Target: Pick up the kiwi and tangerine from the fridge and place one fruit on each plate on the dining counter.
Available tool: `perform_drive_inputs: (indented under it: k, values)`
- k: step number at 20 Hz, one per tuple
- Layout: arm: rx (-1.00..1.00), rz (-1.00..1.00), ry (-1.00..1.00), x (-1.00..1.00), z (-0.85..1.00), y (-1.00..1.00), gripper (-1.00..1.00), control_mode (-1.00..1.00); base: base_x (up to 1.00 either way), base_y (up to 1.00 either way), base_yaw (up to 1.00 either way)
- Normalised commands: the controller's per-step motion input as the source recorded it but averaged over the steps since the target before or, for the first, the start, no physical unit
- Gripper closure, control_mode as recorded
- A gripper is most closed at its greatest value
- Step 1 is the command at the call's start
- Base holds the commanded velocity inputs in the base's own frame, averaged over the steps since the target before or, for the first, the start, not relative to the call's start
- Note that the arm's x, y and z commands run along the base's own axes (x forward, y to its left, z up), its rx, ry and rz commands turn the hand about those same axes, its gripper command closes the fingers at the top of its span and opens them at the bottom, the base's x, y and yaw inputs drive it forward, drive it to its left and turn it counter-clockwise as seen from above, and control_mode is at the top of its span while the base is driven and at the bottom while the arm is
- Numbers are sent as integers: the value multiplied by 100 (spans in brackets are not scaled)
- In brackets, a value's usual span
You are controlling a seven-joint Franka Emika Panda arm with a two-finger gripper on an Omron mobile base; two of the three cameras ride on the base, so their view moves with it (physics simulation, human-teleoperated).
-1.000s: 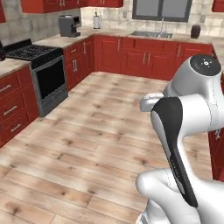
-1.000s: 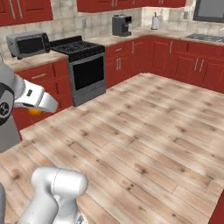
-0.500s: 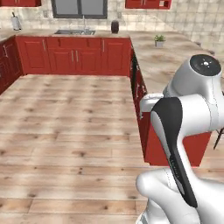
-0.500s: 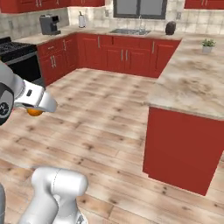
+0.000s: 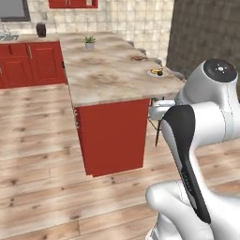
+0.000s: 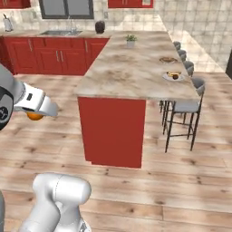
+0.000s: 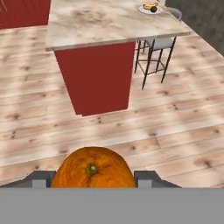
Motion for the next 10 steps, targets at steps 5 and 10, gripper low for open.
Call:
perform_drive_inputs:
  k: [5, 10]
  values:
    - [0, 0, 0, 0, 0, 0, 100, 100, 2, -100, -40]
    - [0, 0, 0, 0, 0, 0, 100, 100, 48, -100, -24]
